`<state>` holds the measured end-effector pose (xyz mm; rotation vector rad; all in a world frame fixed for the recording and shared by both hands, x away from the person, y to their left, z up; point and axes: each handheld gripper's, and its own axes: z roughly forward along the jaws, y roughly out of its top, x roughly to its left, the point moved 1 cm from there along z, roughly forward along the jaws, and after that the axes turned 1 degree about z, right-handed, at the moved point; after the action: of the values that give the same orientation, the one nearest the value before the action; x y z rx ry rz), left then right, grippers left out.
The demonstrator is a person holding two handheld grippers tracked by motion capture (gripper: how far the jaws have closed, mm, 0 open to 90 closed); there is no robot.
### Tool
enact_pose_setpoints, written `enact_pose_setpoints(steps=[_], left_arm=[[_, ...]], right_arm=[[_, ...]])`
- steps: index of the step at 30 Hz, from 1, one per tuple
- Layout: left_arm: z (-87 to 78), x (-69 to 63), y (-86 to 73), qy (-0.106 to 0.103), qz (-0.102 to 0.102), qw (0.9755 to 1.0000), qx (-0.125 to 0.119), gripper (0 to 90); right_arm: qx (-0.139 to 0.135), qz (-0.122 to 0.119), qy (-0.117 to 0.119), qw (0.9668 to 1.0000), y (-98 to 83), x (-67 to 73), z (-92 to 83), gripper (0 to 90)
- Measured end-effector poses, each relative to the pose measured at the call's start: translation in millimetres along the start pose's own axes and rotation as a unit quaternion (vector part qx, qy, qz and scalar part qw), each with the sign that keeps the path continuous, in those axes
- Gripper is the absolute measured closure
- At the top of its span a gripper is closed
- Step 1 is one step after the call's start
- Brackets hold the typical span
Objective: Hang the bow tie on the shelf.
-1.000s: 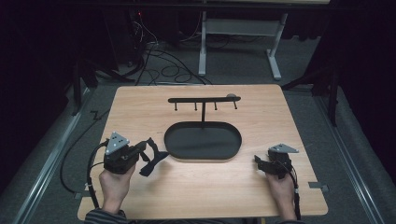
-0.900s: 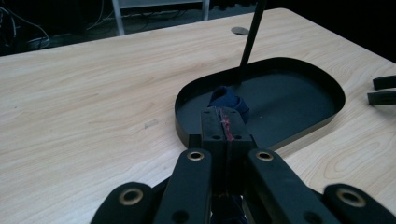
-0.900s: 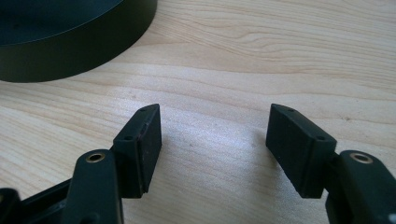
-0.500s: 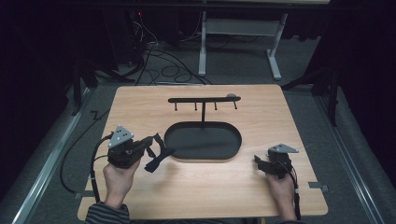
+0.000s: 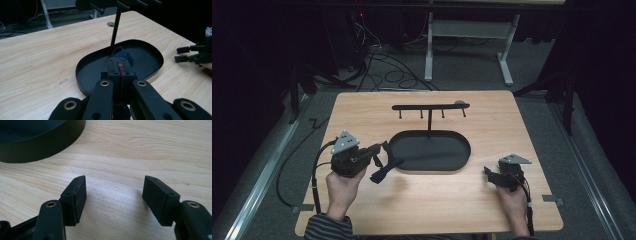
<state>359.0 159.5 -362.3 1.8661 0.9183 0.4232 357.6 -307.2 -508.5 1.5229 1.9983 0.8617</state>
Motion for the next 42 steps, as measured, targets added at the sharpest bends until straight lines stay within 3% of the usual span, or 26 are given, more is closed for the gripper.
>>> enact_pose_setpoints(steps=[15,22,30,42], left_arm=[[14.9,-0.8,17.7,-0.019,0.009,0.9997,-0.011,90.0],[18.2,0.1,32.0,-0.015,0.023,0.9995,-0.012,90.0],[28.9,2.6,45.4,-0.02,0.026,0.9994,-0.01,90.0],[44.3,4.7,64.4,-0.008,0.044,0.999,-0.006,90.0]], right_arm=[[0.0,0.0,0.0,1.0,0.0,0.0,0.0,37.4],[0.0,0.0,0.0,1.0,0.0,0.0,0.0,37.4],[0.0,0.0,0.0,1.0,0.0,0.0,0.0,37.4],[0.0,0.001,0.001,1.0,0.0,-0.2,-0.1,37.4]])
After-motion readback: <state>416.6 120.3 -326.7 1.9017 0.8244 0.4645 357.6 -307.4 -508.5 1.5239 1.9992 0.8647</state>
